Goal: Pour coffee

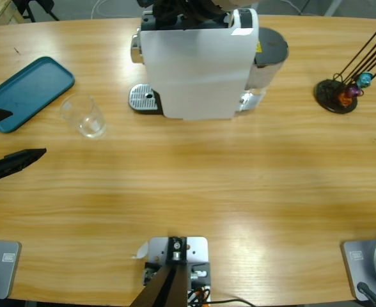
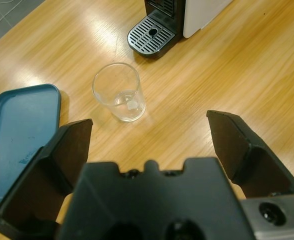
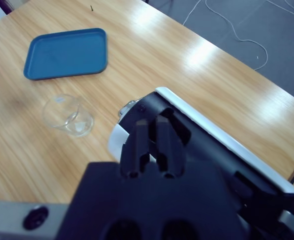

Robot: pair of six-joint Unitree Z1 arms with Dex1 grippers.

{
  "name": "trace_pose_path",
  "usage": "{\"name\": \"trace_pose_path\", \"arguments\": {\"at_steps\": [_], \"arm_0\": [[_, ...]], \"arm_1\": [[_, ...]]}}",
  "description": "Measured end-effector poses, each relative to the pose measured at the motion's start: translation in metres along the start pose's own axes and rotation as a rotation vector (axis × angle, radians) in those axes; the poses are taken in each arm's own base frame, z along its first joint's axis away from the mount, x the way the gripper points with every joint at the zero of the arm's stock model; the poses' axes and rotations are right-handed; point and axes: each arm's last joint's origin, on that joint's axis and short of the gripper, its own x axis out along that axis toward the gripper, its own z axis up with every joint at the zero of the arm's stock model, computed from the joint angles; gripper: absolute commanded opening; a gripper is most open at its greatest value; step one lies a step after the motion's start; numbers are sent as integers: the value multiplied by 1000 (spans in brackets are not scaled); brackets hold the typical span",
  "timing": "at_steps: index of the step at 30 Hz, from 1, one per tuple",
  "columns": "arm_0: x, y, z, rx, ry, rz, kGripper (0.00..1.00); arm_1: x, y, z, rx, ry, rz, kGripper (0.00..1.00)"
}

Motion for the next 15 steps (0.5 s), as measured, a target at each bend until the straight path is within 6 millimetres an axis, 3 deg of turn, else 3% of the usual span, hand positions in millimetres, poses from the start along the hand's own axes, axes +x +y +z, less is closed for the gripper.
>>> {"name": "trace_pose_path", "arguments": {"at_steps": [3,7,12,15], "arm_0": [[2,0,-3,-6,10,7,1000],[4,0,-5,-11,22,19,1000],[9,-1,-8,-24,45,21,1000],[9,-1,-8,-35,50,24,1000]], "arm_1": [[-26,2,10,-1,-41,16,0],[-77,12,13,-4,-61,57,0],[-135,6,-24,57,-20,57,0],[-159,-2,-47,112,-14,11,0]]}}
